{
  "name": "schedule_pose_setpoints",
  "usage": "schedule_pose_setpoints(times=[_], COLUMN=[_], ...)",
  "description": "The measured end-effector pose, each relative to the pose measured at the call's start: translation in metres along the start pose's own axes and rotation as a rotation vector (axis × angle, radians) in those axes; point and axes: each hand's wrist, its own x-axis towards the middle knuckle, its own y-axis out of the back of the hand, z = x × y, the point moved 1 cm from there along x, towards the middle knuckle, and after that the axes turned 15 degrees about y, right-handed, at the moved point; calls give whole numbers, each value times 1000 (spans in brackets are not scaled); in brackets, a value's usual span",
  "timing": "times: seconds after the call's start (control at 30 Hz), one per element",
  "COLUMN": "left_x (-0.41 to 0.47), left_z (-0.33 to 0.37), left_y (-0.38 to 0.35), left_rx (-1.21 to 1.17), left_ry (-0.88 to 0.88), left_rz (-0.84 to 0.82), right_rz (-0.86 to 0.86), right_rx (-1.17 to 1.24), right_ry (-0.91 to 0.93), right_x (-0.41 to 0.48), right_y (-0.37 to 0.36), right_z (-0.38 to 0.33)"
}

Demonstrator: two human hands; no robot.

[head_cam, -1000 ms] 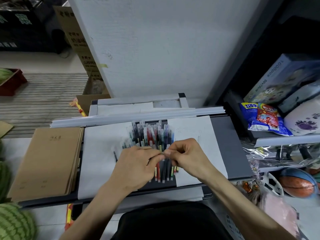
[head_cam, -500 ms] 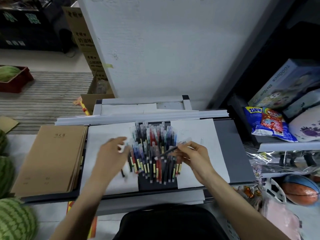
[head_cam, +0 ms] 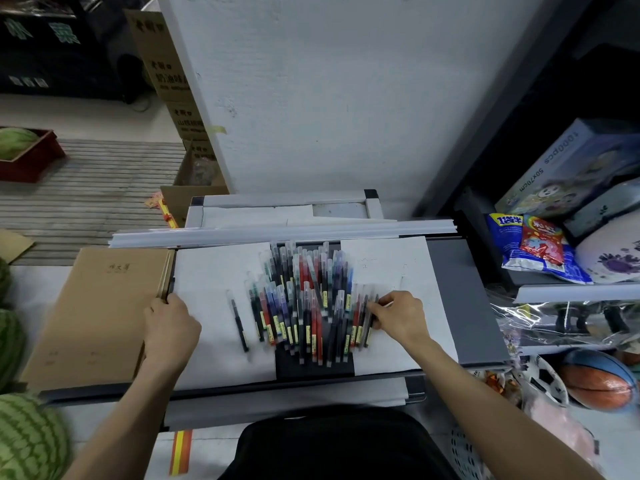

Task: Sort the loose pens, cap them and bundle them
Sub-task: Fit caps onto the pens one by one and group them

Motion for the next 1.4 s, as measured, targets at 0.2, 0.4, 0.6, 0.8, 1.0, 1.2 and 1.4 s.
schedule_pose_setpoints(times=[0.2, 0.4, 0.6, 0.8, 1.0, 1.2, 1.4], left_x=[11, 12, -3, -31, -72, -112, -134], left_z=[-4, 2, 17, 42, 70, 88, 95], left_y=[-1, 3, -5, -12, 5, 34, 51], left_rx=[-77, -135, -151, -275, -392, -475, -497], left_ry=[17, 24, -7, -126, -362, -629, -716], left_rz=[18, -3, -30, -122, -292, -345, -285], right_rz=[32, 195, 117, 150, 25, -104, -90], right_rx=[-115, -286, -345, -181, 315, 834, 1225], right_ry=[34, 78, 46, 80, 268, 274, 137], right_x=[-1, 13, 33, 31, -15, -57, -68], right_y=[0, 21, 23, 20, 18, 27, 36], right_z=[8, 20, 22, 10, -53, -103, -126])
